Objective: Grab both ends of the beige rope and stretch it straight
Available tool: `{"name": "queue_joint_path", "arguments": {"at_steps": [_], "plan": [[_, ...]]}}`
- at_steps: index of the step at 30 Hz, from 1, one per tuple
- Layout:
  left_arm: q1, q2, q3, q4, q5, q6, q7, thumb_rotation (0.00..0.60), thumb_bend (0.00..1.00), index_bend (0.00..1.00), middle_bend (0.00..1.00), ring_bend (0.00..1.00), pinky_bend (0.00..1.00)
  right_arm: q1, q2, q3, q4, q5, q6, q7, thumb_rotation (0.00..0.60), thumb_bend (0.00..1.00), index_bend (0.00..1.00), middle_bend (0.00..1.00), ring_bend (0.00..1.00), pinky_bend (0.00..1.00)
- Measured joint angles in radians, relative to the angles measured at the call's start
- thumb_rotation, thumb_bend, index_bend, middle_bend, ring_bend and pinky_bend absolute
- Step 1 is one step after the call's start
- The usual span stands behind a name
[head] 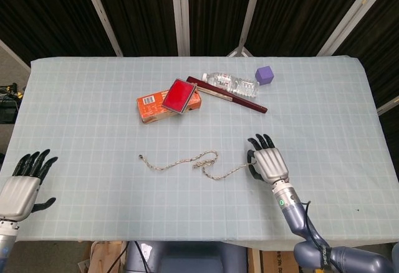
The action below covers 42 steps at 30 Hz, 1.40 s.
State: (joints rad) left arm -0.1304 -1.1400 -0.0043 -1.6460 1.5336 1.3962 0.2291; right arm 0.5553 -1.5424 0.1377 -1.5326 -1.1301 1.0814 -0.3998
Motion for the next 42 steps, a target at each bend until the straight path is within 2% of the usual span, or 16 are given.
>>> {"name": "queue_joint_path", "arguments": {"at_steps": [9,15,19,27,42], "plan": [[-0.167,-0.046,-0.076,-0.047,-0.037,-0.182,0.186,0.6,0.21,0.36,0.12,0.02,0.02,0.001,-0.008,-0.002,-0.005,0.01,-0.011,0.005,0.6,0.49,0.58,0.19,0.0,0.0],[-0.298,-0.171,-0.146,-0.023,-0.126,-0.304,0.329,0.6,0.26,0.4,0.13,0.02,0.03,0.003,-0.008,0.005,-0.005,0.016,-0.011,0.007,0.6,0.5,0.58,0.19,0.0,0.0],[-0.36,-0.256,-0.172,0.018,-0.192,-0.355,0.397,0.6,0.3,0.45,0.14,0.02,0.03,0.003,-0.006,0.005,-0.006,0.019,-0.012,0.008,0.6,0.49,0.58,0.19,0.0,0.0],[-0.443,-0.432,-0.182,0.13,-0.282,-0.403,0.453,0.6,0.32,0.49,0.16,0.02,0.03,0.004,-0.01,0.004,-0.006,0.018,-0.009,0.007,0.6,0.49,0.58,0.19,0.0,0.0],[-0.503,-0.552,-0.158,0.215,-0.326,-0.408,0.472,0.6,0.37,0.53,0.17,0.02,0.03,0.007,-0.017,0.004,-0.002,0.018,-0.009,0.006,0.6,0.49,0.58,0.19,0.0,0.0]]}}
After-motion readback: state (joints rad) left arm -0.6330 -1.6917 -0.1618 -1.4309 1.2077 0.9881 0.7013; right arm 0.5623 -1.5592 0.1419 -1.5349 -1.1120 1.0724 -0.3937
